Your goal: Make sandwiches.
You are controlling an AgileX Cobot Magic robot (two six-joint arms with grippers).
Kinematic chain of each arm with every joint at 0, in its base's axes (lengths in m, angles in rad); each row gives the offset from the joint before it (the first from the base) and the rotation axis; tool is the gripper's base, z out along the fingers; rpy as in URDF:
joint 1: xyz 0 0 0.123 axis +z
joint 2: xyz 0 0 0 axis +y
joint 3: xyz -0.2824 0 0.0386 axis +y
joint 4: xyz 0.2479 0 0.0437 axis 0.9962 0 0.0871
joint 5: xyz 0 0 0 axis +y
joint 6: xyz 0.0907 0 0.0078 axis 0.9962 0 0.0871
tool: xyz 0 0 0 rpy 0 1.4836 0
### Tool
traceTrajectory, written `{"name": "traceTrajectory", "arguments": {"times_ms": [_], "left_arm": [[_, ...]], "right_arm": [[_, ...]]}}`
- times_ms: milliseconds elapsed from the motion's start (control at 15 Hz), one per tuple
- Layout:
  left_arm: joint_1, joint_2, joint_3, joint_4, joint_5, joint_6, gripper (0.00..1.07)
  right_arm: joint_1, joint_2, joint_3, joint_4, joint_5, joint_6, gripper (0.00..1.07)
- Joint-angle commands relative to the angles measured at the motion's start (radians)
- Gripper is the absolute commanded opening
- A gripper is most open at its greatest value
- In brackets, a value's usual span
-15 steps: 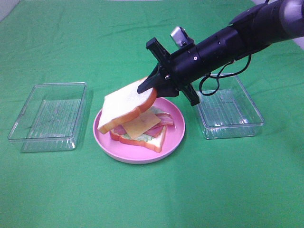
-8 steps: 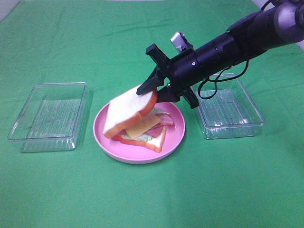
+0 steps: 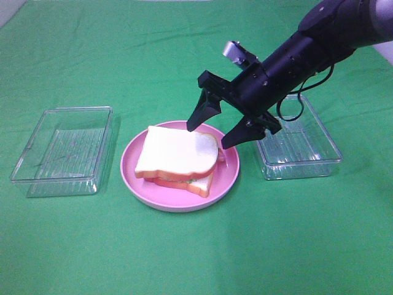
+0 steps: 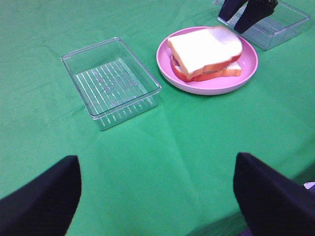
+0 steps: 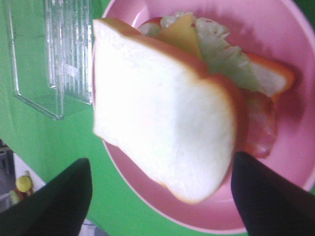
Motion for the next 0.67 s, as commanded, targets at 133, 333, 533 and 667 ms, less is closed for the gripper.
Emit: {"name": "traceTrajectory", "arguments": {"times_ms": [133, 333, 533, 667], "left_arm": [[-0.001, -0.021, 0.003, -0.006, -0.009, 0.002, 0.8], [-0.001, -0.021, 0.003, -0.006, -0.009, 0.002, 0.8], [-0.001, -0.021, 0.003, -0.007, -0.009, 0.002, 0.8], [-0.001, -0.021, 0.003, -0.007, -0.009, 0.002, 0.8]], "right_arm": [[0.003, -0.133, 0.0, -0.3, 0.065, 0.127, 0.74], [0.003, -0.26, 0.002, -0.47, 0.156, 0.164, 0.74], [0.003, -0.441, 0.002, -0.574, 0.243, 0.208, 0.74], [0.003, -0.649, 0.041, -0.608, 0.264, 0.213, 0.74]]}}
